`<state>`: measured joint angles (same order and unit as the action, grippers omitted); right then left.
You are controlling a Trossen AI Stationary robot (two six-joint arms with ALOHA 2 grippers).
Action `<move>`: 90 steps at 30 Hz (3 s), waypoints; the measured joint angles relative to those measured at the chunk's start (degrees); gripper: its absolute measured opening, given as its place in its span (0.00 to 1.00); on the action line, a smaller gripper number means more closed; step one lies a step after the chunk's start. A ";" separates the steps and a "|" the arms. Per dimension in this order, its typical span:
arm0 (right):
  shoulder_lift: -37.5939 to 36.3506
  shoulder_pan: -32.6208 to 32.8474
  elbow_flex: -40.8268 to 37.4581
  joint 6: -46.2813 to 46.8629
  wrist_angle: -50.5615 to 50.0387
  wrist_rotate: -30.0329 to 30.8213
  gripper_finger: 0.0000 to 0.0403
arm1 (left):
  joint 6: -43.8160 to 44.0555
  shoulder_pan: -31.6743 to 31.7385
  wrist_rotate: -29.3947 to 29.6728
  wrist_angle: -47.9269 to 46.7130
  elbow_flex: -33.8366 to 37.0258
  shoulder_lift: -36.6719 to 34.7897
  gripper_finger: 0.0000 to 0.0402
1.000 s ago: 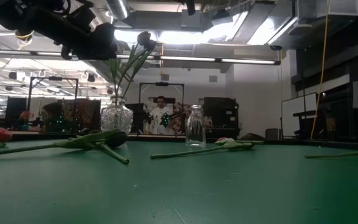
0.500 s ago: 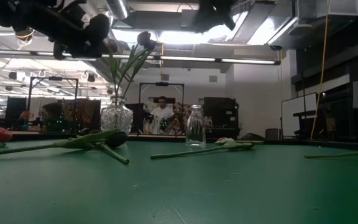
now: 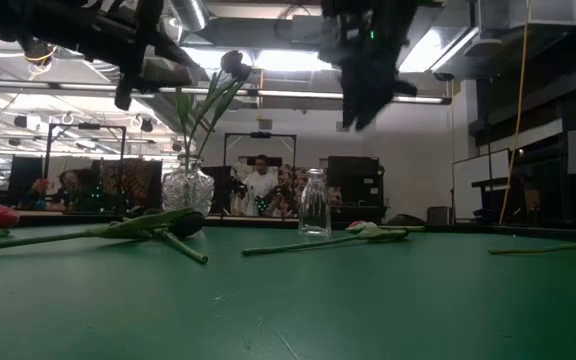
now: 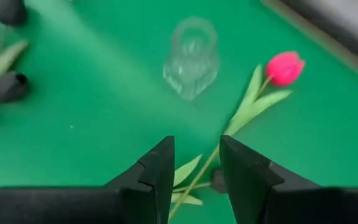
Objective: Sort flowers into vase by color
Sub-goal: Put the middle red tulip into the top right transparent vase
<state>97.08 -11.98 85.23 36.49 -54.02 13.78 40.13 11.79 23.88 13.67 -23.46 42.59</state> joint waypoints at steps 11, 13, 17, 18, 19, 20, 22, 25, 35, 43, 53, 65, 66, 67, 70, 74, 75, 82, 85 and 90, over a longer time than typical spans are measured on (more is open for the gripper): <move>-0.11 -0.09 -16.54 3.69 13.68 -1.35 0.31 | 3.25 0.02 -8.74 -1.30 0.00 0.04 0.36; -0.11 -0.10 -17.85 3.74 13.71 -1.73 0.33 | 3.25 0.02 -8.79 -1.29 0.00 0.04 0.36; -0.11 -0.51 -18.99 4.24 14.58 -1.71 0.39 | 3.22 0.02 -8.76 -1.31 0.00 0.04 0.36; -0.11 -0.53 -19.17 4.22 15.25 -1.77 0.41 | 3.22 0.02 -8.76 -1.31 0.00 0.04 0.36; -0.11 -1.02 -19.39 4.40 15.79 -1.84 0.43 | 3.12 0.02 -8.76 -1.31 0.00 0.04 0.36; -0.11 -1.53 -19.66 5.00 15.84 -1.89 0.46 | 3.11 0.02 -8.76 -1.36 0.00 0.04 0.36; -0.11 -2.87 -20.32 6.61 15.66 -1.66 0.49 | 3.17 0.02 -8.68 -1.42 0.00 0.03 0.36; -0.11 -4.76 -21.07 7.65 15.75 -1.35 0.53 | 3.22 0.02 -8.59 -1.52 0.00 0.04 0.36; 2.18 -6.00 -22.45 6.97 21.46 -3.44 0.53 | 3.23 0.02 -8.51 -1.81 0.00 0.03 0.36; 5.63 -6.04 -22.49 6.77 21.43 -4.37 0.52 | 3.35 0.02 -8.40 -2.80 0.00 0.04 0.36; 5.75 -6.04 -22.47 7.11 21.33 -6.28 0.22 | 3.44 0.07 -7.87 -4.36 0.00 0.04 0.36; 5.75 -6.04 -22.47 8.35 21.51 -6.91 0.03 | 3.43 0.05 -7.87 -4.27 0.00 0.04 0.36; 5.70 -6.04 -22.47 8.35 21.58 -6.93 0.02 | 3.44 0.04 -7.87 -4.26 0.00 0.04 0.36; 5.56 -6.04 -22.47 8.37 21.57 -6.93 0.01 | 3.44 0.04 -7.87 -4.26 0.00 0.04 0.36; 4.53 -6.04 -22.47 9.39 21.72 -6.87 0.01 | 3.38 0.04 -7.87 -4.26 0.00 0.04 0.36; 2.37 -6.04 -22.45 9.77 23.79 -5.97 0.01 | 3.38 0.04 -7.87 -4.24 0.00 0.04 0.36; 1.71 -6.08 -22.45 9.81 24.10 -5.94 0.01 | 3.33 0.04 -7.89 -4.26 0.00 0.04 0.36; -2.74 -7.29 -22.43 10.90 23.89 -5.20 0.01 | 3.29 0.05 -7.87 -4.26 0.00 0.04 0.36; -4.67 -7.98 -22.43 11.30 23.93 -4.41 0.00 | 3.29 0.07 -7.87 -4.26 0.00 0.04 0.36; -7.55 -7.96 -22.36 11.94 23.69 -3.88 0.00 | 3.25 0.07 -7.89 -4.27 0.00 0.04 0.36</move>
<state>89.53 -19.94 62.87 48.43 -30.33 9.90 43.38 11.86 15.99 9.41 -23.46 42.63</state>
